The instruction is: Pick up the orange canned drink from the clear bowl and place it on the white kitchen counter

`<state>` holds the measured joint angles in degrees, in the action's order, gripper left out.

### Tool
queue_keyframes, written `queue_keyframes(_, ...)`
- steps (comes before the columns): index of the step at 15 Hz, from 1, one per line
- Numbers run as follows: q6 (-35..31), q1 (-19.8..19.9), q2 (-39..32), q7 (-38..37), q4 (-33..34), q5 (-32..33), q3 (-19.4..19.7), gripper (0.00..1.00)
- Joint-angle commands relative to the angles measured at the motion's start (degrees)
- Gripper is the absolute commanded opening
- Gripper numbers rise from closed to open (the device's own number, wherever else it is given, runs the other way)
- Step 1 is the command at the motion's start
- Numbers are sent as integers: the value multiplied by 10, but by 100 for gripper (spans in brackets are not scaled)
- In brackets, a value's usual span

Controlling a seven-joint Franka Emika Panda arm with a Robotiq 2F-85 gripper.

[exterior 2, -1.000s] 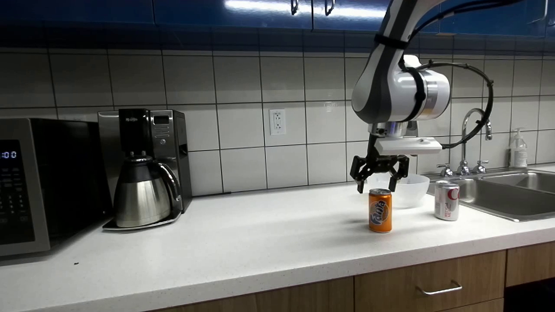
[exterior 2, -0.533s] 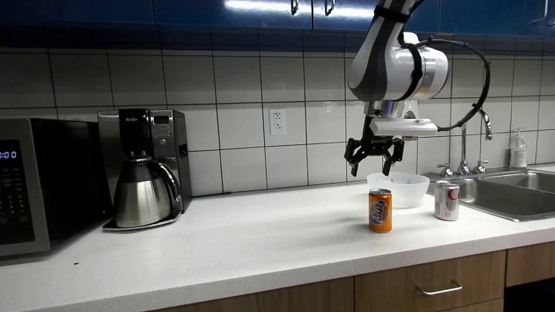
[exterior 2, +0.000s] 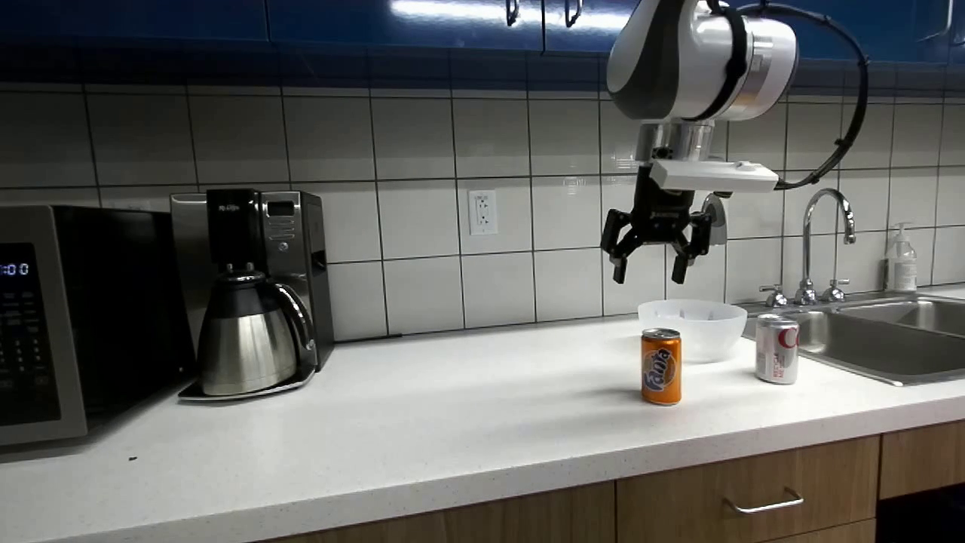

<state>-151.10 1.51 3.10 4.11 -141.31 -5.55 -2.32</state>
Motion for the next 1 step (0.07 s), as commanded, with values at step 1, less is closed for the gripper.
queue_keyframes(1,5,-9,8,-2,-4,2,8,100)
